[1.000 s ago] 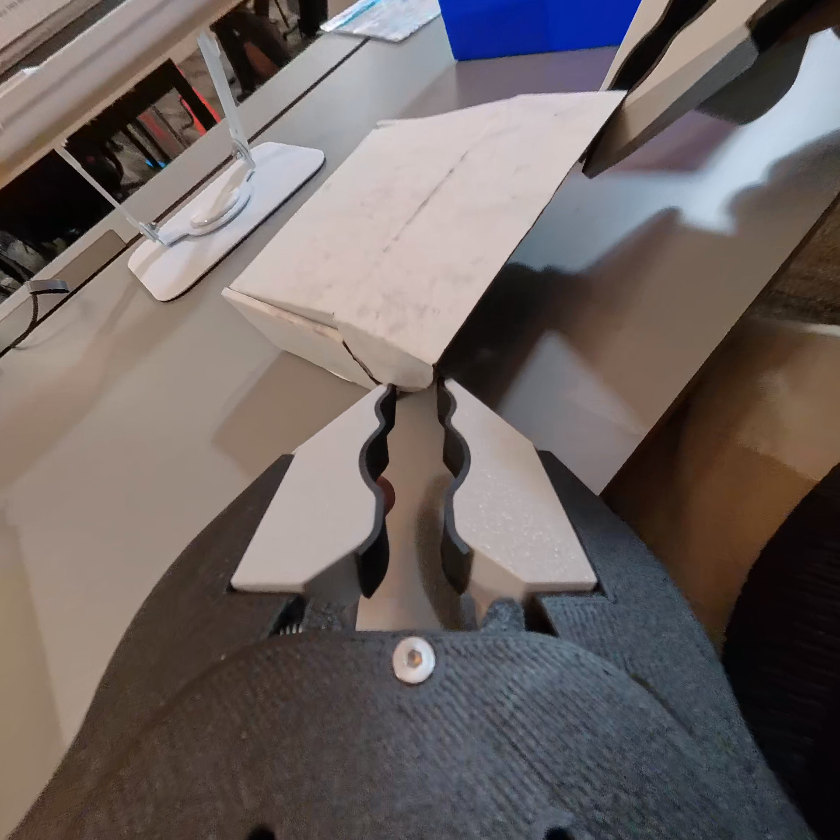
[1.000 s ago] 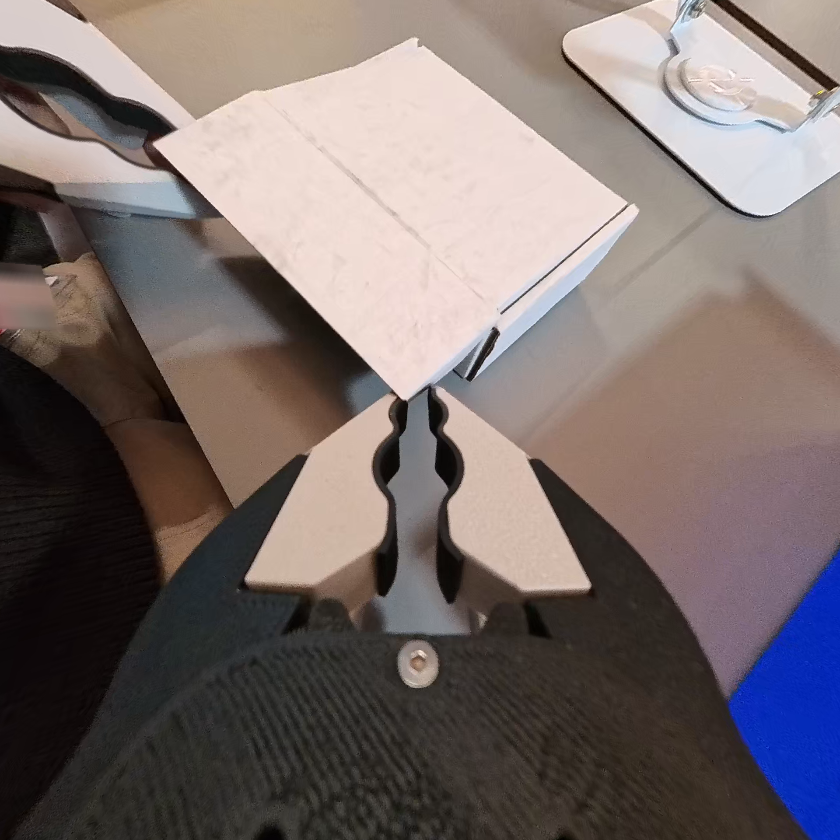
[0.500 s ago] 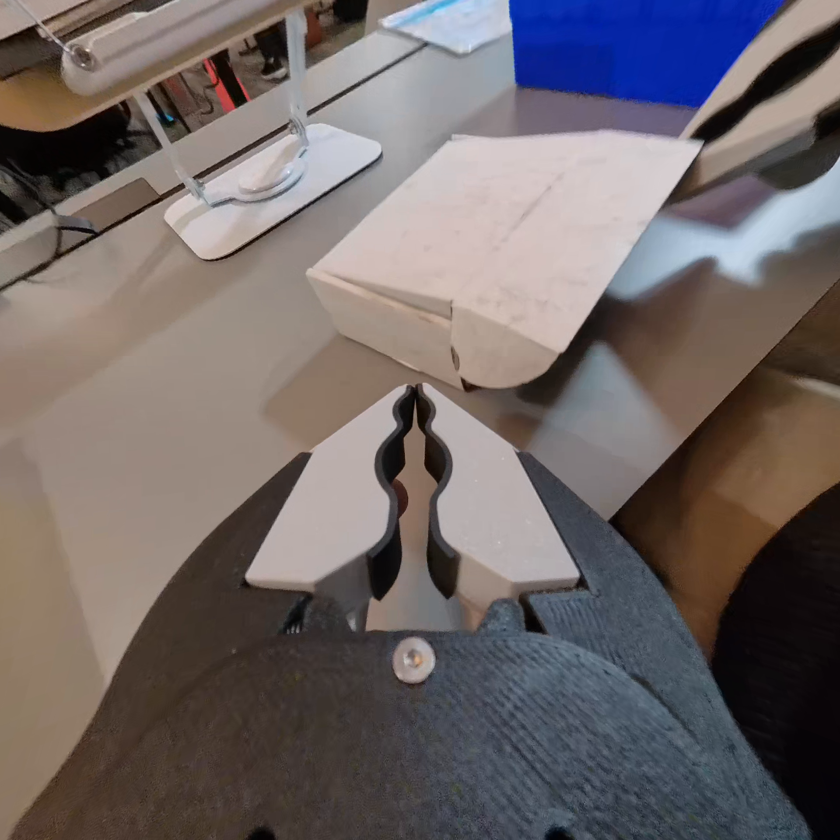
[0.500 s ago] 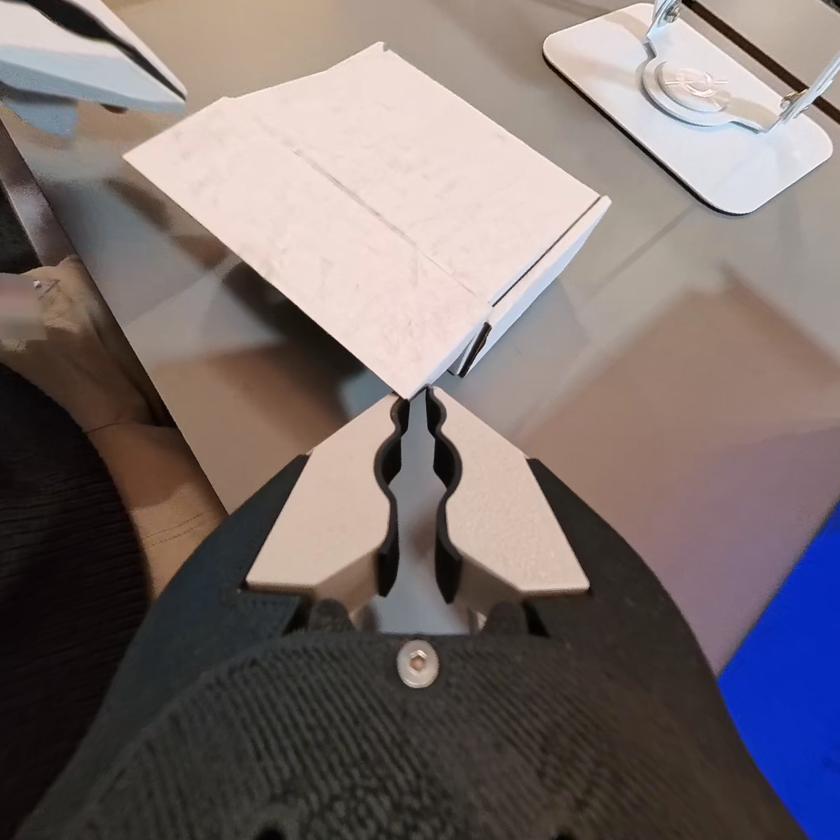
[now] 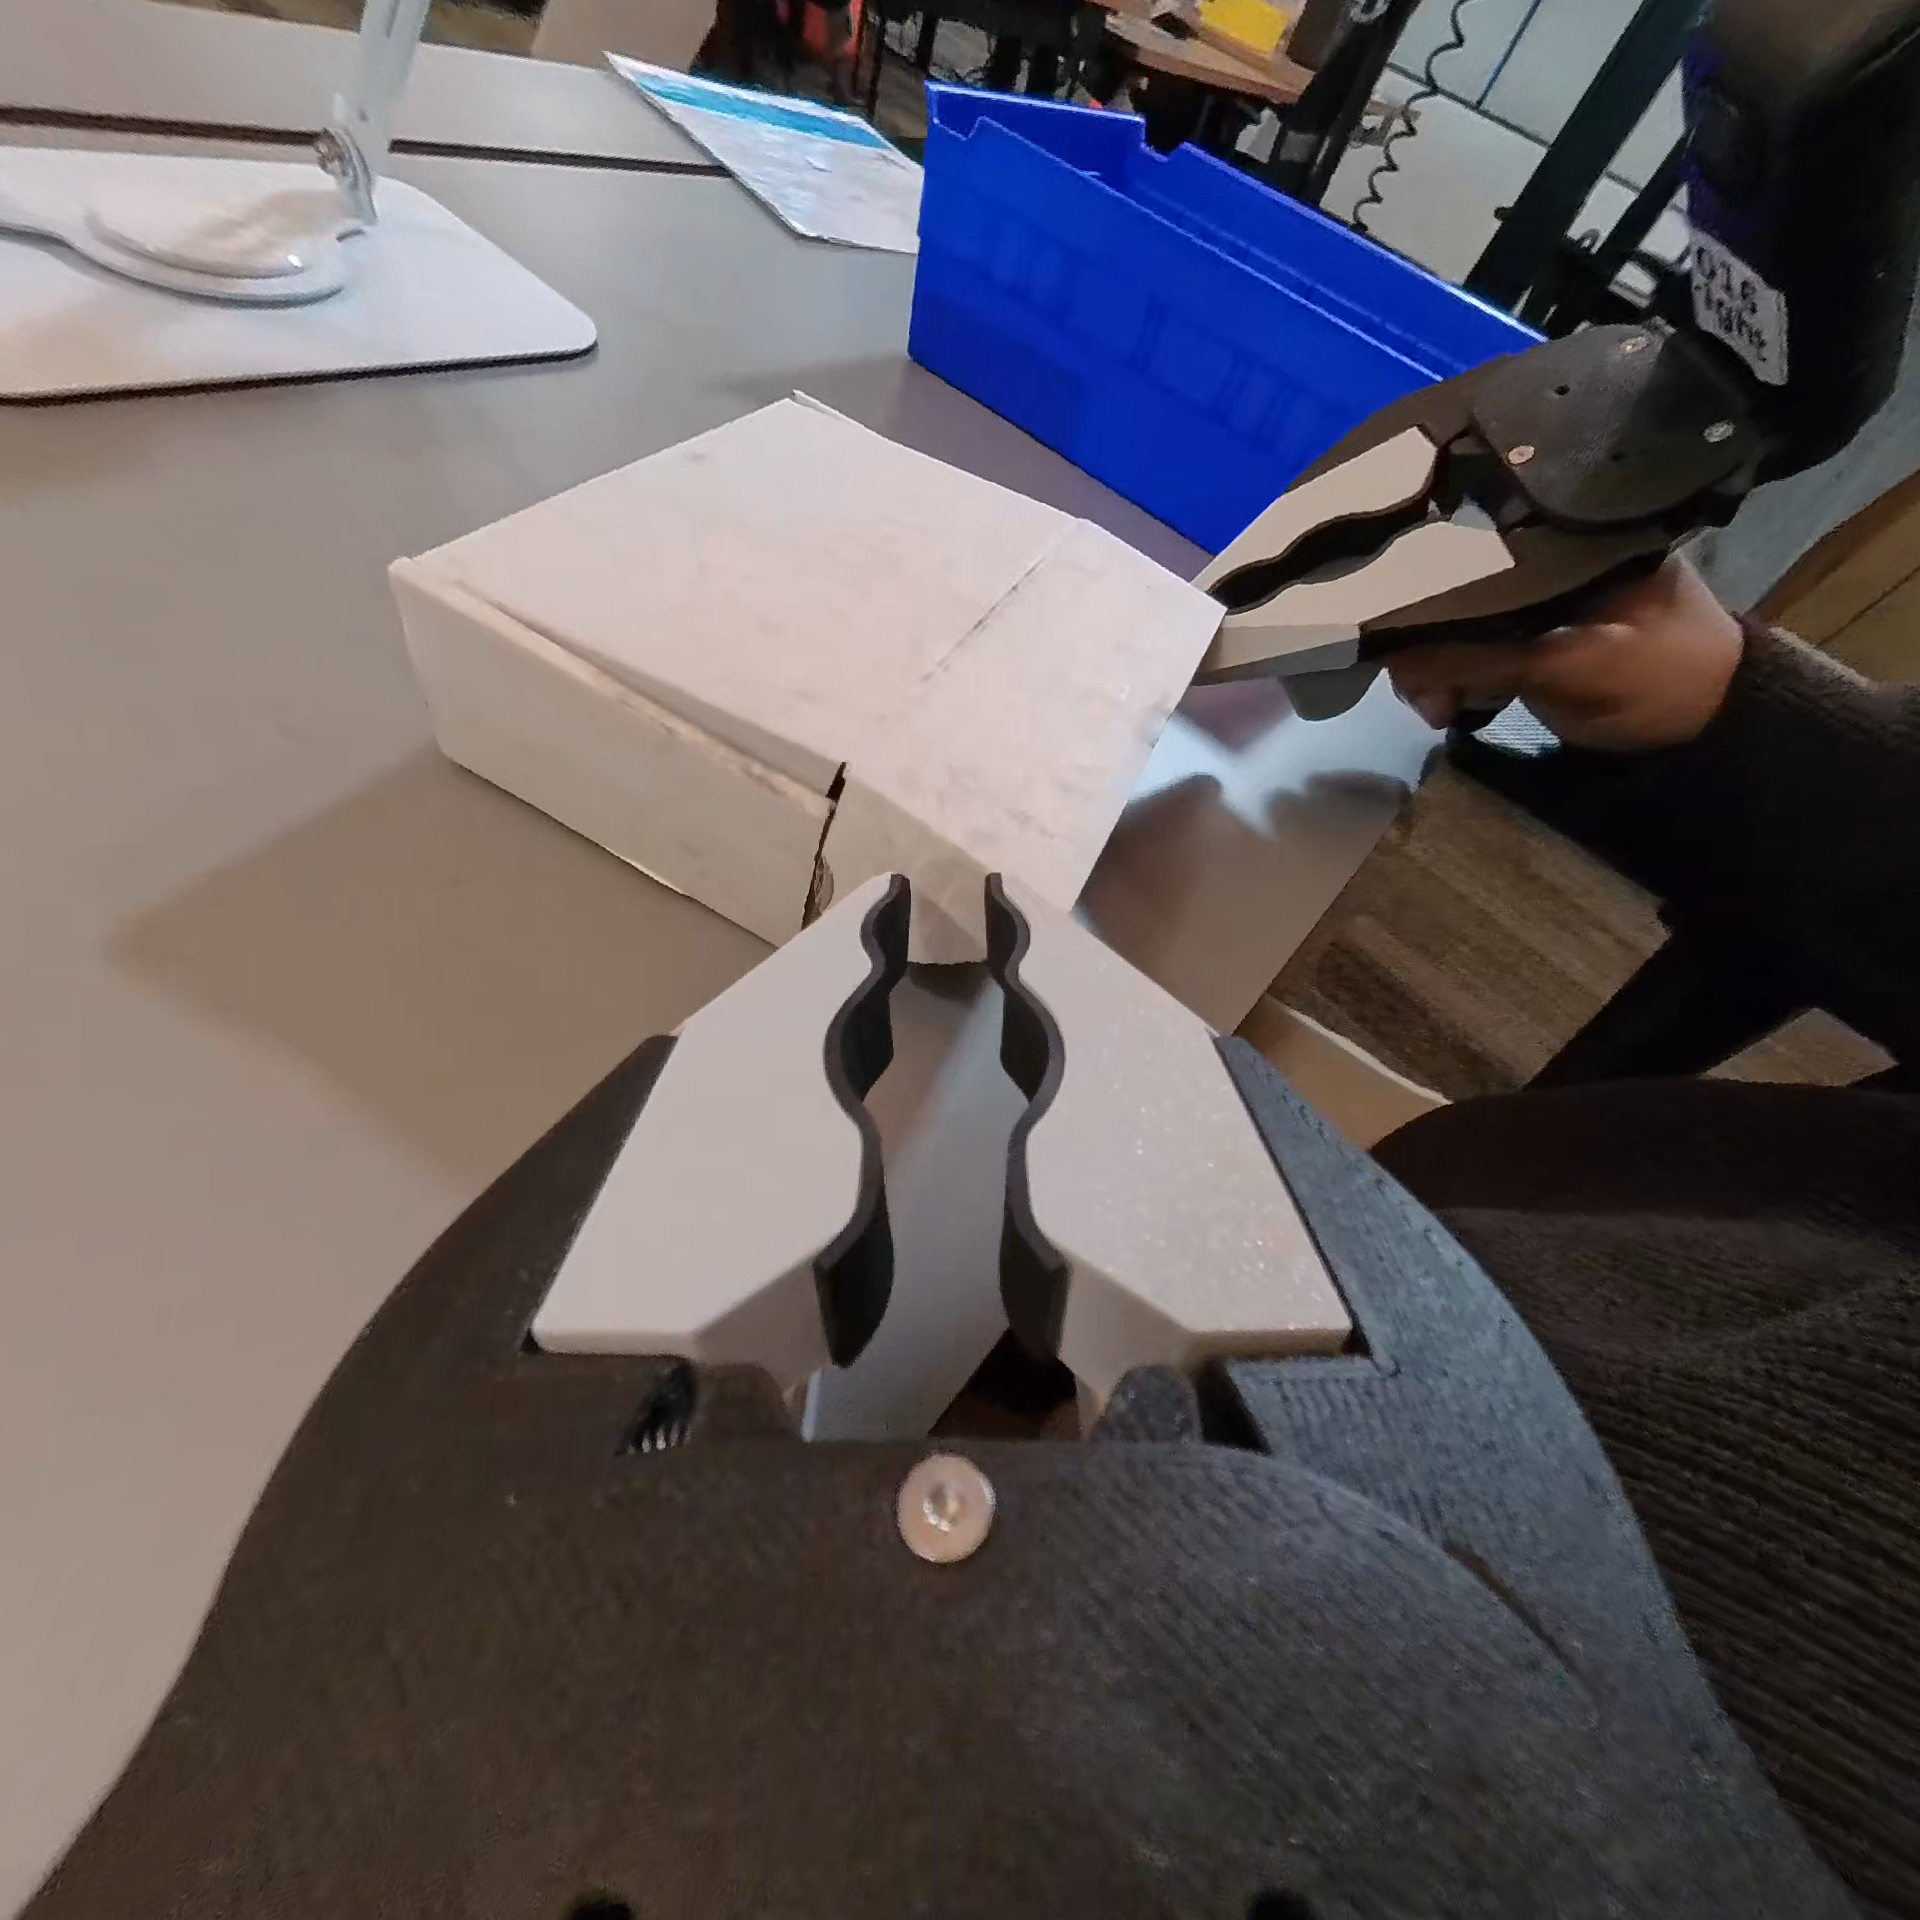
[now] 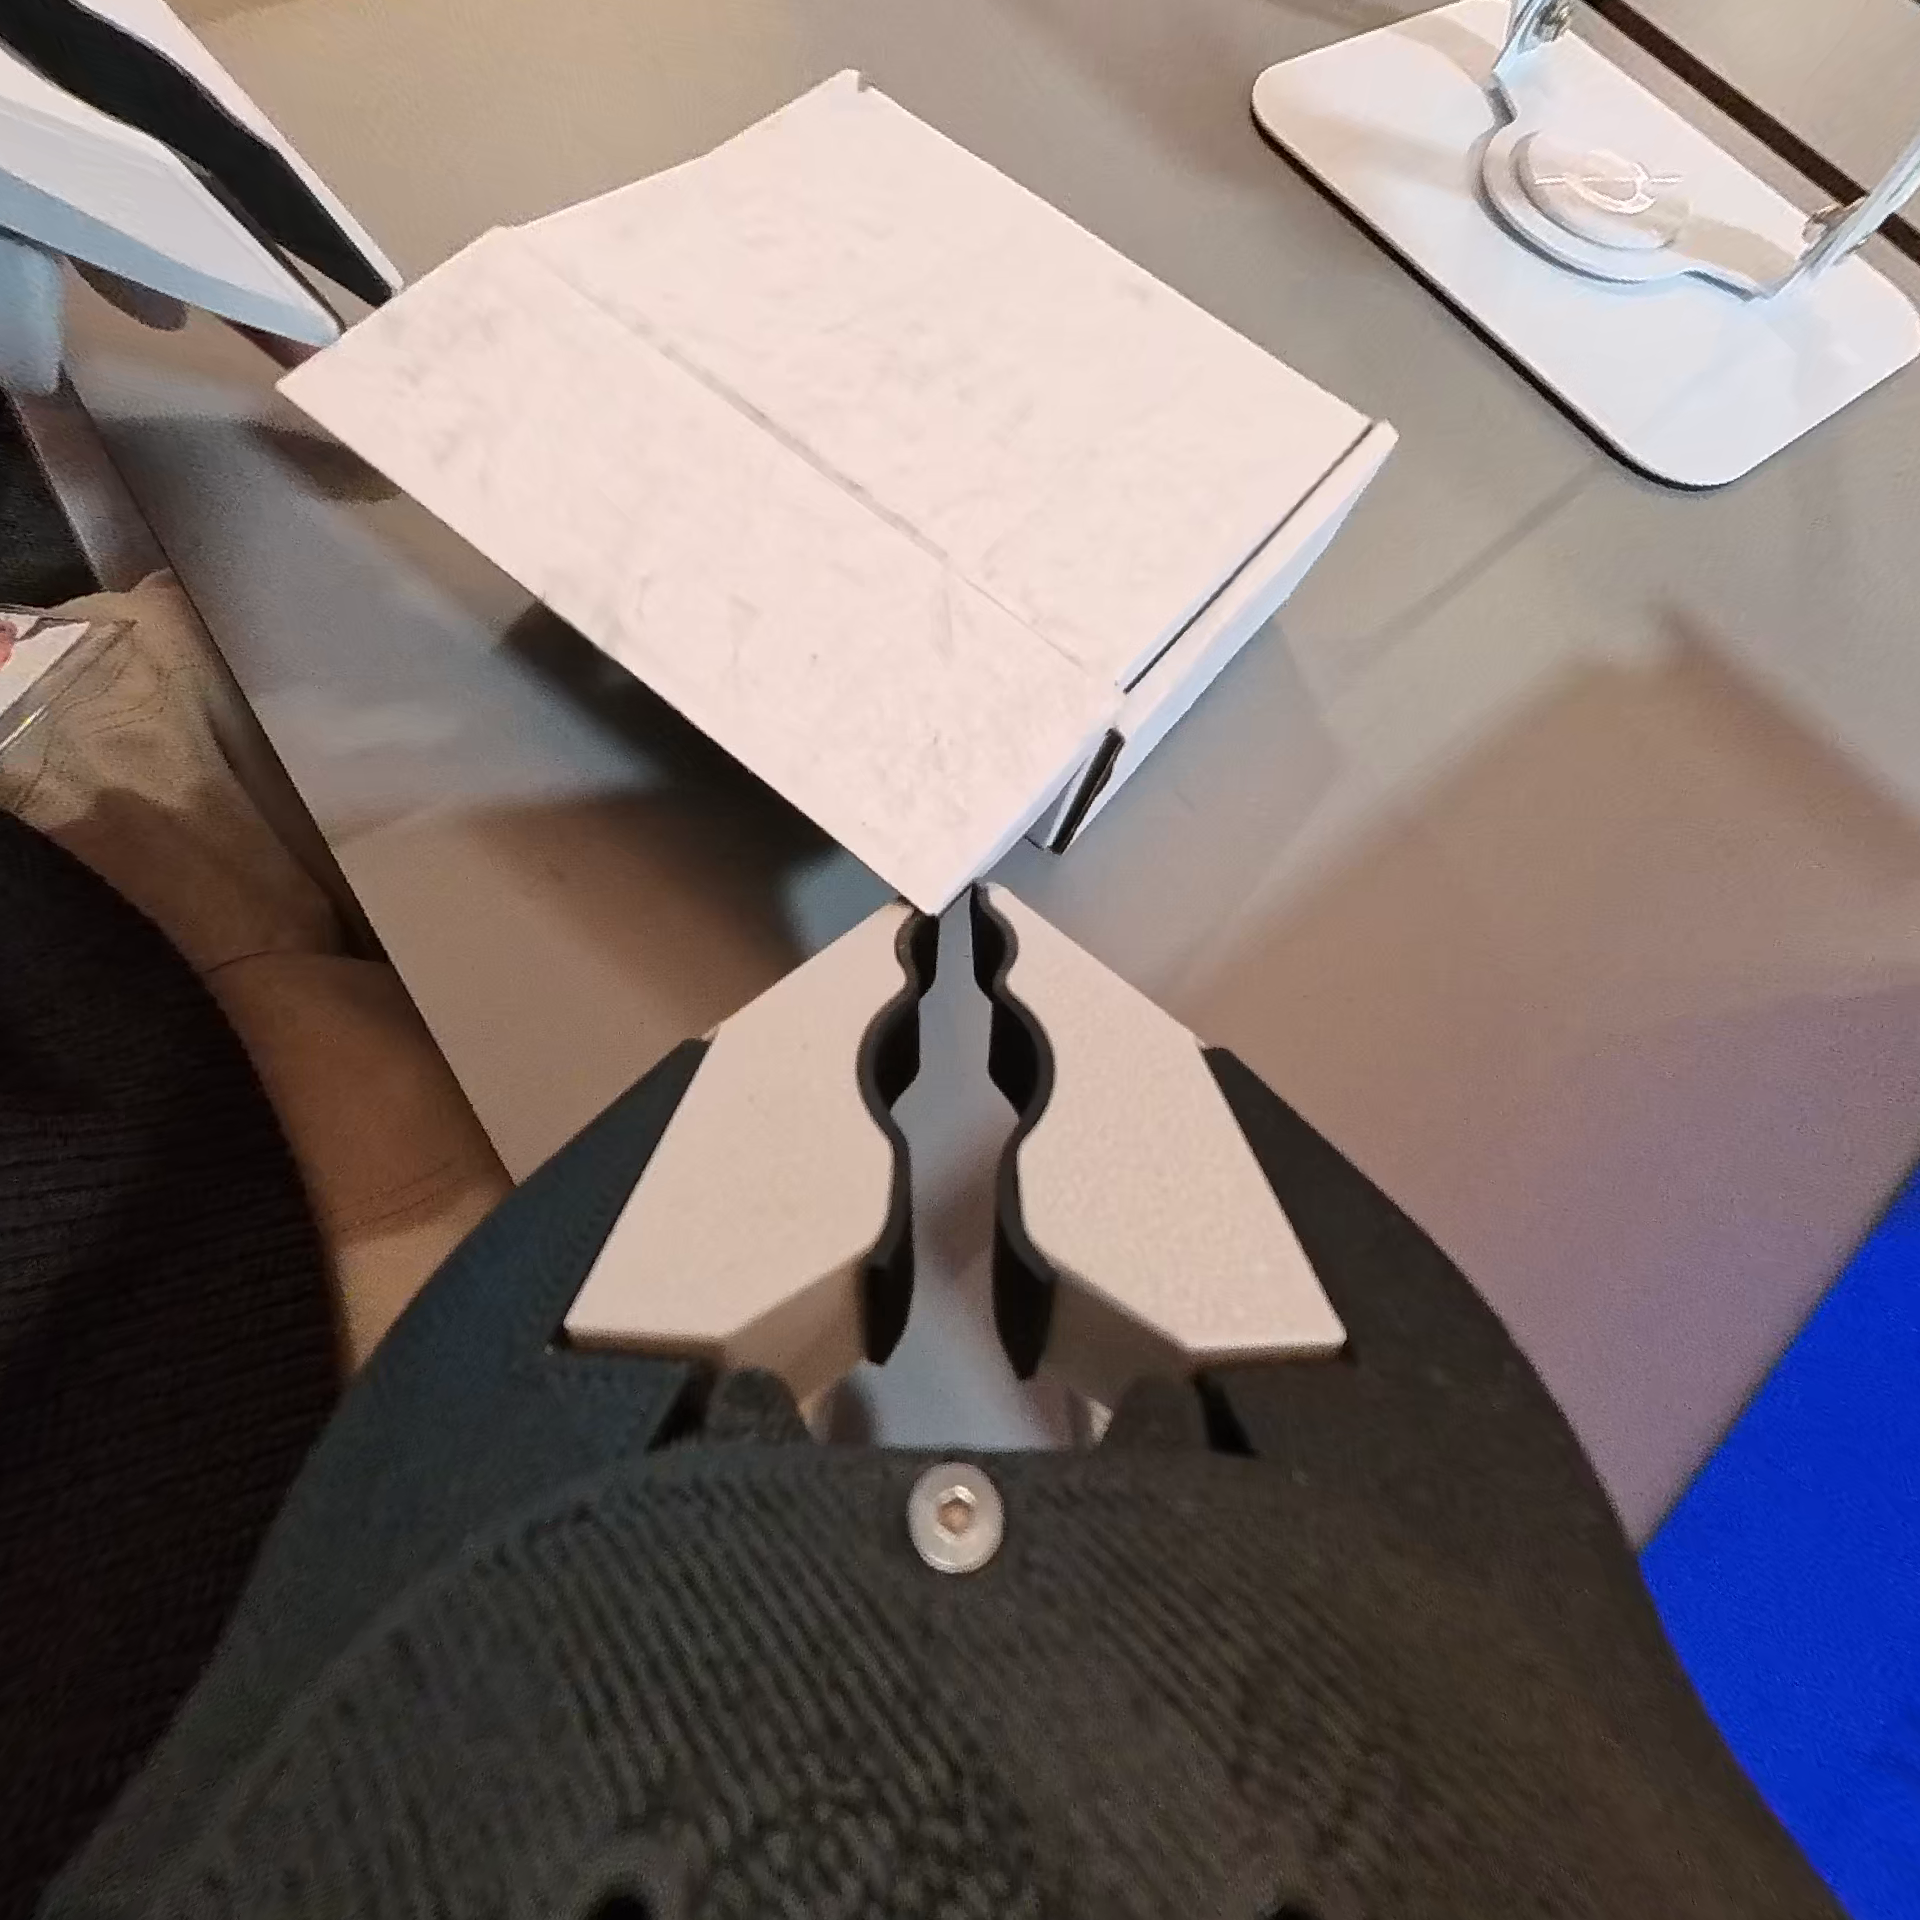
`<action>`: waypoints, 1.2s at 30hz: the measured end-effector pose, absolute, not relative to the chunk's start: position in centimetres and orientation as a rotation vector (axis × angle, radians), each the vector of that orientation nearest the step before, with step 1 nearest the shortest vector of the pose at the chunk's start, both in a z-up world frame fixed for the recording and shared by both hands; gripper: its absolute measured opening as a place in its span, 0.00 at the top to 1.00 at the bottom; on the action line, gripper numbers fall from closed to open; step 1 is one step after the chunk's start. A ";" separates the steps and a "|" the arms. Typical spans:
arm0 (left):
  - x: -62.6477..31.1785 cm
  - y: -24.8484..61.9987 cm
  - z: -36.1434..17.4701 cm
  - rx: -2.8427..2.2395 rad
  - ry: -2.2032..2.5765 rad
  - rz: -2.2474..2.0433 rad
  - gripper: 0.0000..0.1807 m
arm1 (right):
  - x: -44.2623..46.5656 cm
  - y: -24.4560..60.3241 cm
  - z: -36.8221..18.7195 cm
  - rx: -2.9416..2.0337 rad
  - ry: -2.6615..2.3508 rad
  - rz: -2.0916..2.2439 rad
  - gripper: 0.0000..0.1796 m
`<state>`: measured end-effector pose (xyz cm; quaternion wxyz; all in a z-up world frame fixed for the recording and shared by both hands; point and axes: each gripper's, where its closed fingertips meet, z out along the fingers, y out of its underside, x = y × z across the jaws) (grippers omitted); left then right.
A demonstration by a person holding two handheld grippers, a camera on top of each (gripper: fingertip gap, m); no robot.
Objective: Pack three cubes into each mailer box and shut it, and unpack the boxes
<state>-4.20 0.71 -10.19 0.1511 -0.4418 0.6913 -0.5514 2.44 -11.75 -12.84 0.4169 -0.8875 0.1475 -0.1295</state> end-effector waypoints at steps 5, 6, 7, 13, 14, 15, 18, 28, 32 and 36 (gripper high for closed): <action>-4.8 0.0 -10.4 -1.320 2.033 -1.705 0.94 | 2.6 -11.9 -12.9 -2.228 0.382 -0.325 0.98; -4.8 -0.1 -10.3 -1.321 2.035 -1.718 0.94 | 2.6 -11.9 -12.9 -2.226 0.385 -0.322 0.98; -4.8 -0.1 -10.4 -1.319 2.038 -1.722 0.94 | 2.7 -11.9 -12.9 -2.223 0.389 -0.318 0.99; -4.6 0.3 -10.5 -1.357 2.026 -1.704 0.88 | 2.7 -12.0 -12.9 -2.221 0.394 -0.309 0.99; -4.4 0.7 -10.6 -1.368 2.017 -1.674 0.85 | 2.6 -11.9 -12.9 -2.221 0.392 -0.307 0.98; -4.2 1.1 -10.7 -1.376 2.008 -1.640 0.85 | 2.6 -11.9 -12.9 -2.222 0.390 -0.306 0.98; -4.3 1.4 -10.9 -1.376 2.021 -1.598 0.85 | 2.5 -11.9 -12.9 -2.223 0.388 -0.307 0.98; -5.7 -0.9 -11.0 -1.282 2.134 -1.672 0.85 | 3.0 -12.3 -12.8 -2.210 0.419 -0.308 1.00; -6.5 -1.4 -11.1 -1.230 2.202 -1.673 0.84 | 2.9 -12.2 -12.8 -2.213 0.414 -0.306 1.00; -6.7 -1.3 -11.2 -1.197 2.224 -1.630 0.86 | 2.9 -12.2 -12.8 -2.212 0.416 -0.306 1.00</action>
